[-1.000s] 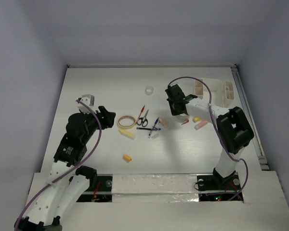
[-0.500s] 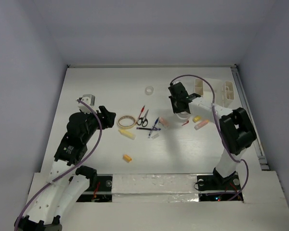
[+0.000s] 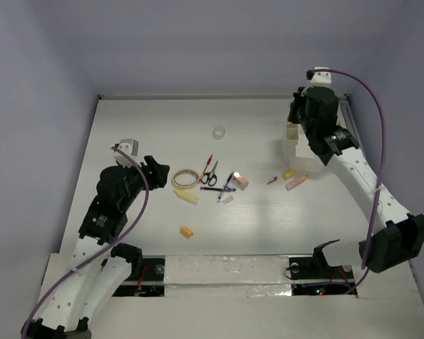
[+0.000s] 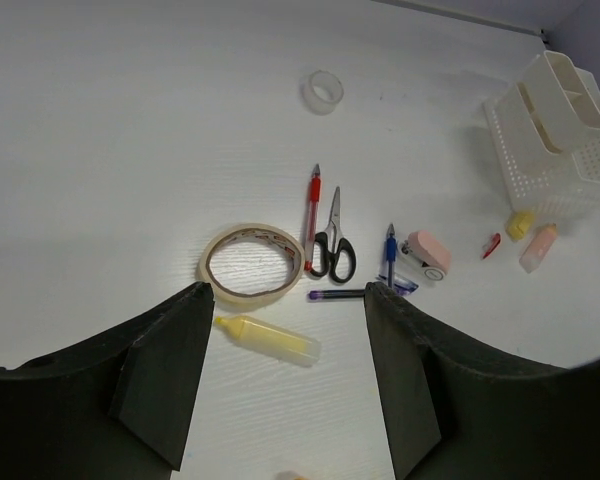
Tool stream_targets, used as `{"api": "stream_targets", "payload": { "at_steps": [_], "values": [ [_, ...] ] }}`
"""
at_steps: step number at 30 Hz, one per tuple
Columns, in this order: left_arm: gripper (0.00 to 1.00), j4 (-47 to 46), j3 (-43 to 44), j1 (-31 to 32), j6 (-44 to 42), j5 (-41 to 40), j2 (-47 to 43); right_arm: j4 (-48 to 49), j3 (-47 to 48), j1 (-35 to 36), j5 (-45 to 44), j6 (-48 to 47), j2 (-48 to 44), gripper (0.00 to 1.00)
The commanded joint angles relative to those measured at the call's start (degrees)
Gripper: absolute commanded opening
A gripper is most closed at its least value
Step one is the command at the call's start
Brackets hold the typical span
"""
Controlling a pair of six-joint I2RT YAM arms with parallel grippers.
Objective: Sort the stationery into containers
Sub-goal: Pick up the stationery from the center of the board, then place the stationery in the storage box.
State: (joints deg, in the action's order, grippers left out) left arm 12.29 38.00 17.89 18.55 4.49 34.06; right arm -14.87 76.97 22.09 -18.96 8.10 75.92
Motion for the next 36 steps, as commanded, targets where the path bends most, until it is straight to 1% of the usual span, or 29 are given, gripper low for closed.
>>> {"api": "stream_targets", "payload": {
  "at_steps": [1, 4, 7, 10, 15, 19, 20, 23, 24, 25, 26, 27, 28, 31, 32, 33, 36],
  "values": [
    [0.58, -1.92, 0.06, -0.22, 0.26, 1.22, -0.84, -0.25, -0.76, -7.83, 0.58, 1.74, 3.26, 0.0],
    [0.58, -2.01, 0.06, -0.22, 0.18, 1.66, -1.02, -0.68, -0.33, -12.66, 2.78, 2.89, 5.72, 0.0],
    [0.58, -2.1, -0.03, -0.22, 0.18, 1.92, -1.28, -0.33, 0.11, -14.52, 3.76, 2.71, 8.79, 0.0],
    [0.58, -2.19, -0.12, -0.22, 0.26, 2.01, -1.54, -1.3, 0.55, -15.14, 3.14, 2.98, 10.47, 0.0],
    [0.58, -2.19, -0.03, -0.22, 0.18, 2.19, -1.81, -0.51, -2.17, -16.29, 2.09, 4.64, 11.88, 0.01],
    [0.58, -2.27, -0.12, -0.22, 0.18, 2.28, -1.81, 1.07, -5.33, -16.29, 1.74, 6.4, 11.97, 0.13],
    [0.58, -2.19, -0.12, -0.22, 0.18, 2.19, -1.81, 1.34, -6.38, -16.29, 1.56, 6.58, 11.97, 0.22],
    [0.58, -2.19, -0.12, -0.22, 0.18, 2.19, -1.81, 1.6, -7.44, -16.29, 0.42, 7.02, 11.27, 0.41],
    [0.58, -2.19, -0.12, -0.22, 0.18, 2.36, -1.81, 1.6, -7.36, -16.29, 0.33, 6.93, 11.09, 0.45],
    [0.58, -2.27, -0.12, -0.22, 0.26, 2.36, -1.81, 1.52, -7.27, -16.29, 1.02, 6.84, 10.31, 0.47],
    [0.58, -2.27, -0.12, -0.22, 0.18, 2.36, -1.81, 1.43, -7.01, -16.29, 1.47, 6.76, 9.78, 0.51],
    [0.58, -2.27, -0.12, -0.22, 0.09, 2.45, -1.81, 1.43, -6.66, -16.29, 2.51, 6.58, 9.08, 0.51],
    [0.58, -2.27, -0.12, -0.22, 0.09, 2.45, -1.81, 1.86, -6.57, -16.29, 5.48, 6.06, 7.16, 0.52],
    [0.58, -2.36, -0.12, -0.22, 0.17, 2.54, -1.9, 5.1, -8.41, -12.26, 13.13, 5.18, 3.81, 0.52],
    [0.58, -2.36, -0.03, -0.22, 0.09, 2.45, -1.9, 5.55, -8.68, -9.98, 13.94, 5.0, 2.75, 0.53],
    [0.58, -2.19, -0.03, -0.22, 0.17, 2.36, -1.98, 5.91, -8.68, -4.13, 14.3, 3.69, 2.74, 0.53],
    [0.58, -2.1, 0.06, -0.75, 0.18, 2.28, -2.33, 6.52, -7.19, 4.86, 16.31, 2.63, 6.95, 0.52]
  ]
}}
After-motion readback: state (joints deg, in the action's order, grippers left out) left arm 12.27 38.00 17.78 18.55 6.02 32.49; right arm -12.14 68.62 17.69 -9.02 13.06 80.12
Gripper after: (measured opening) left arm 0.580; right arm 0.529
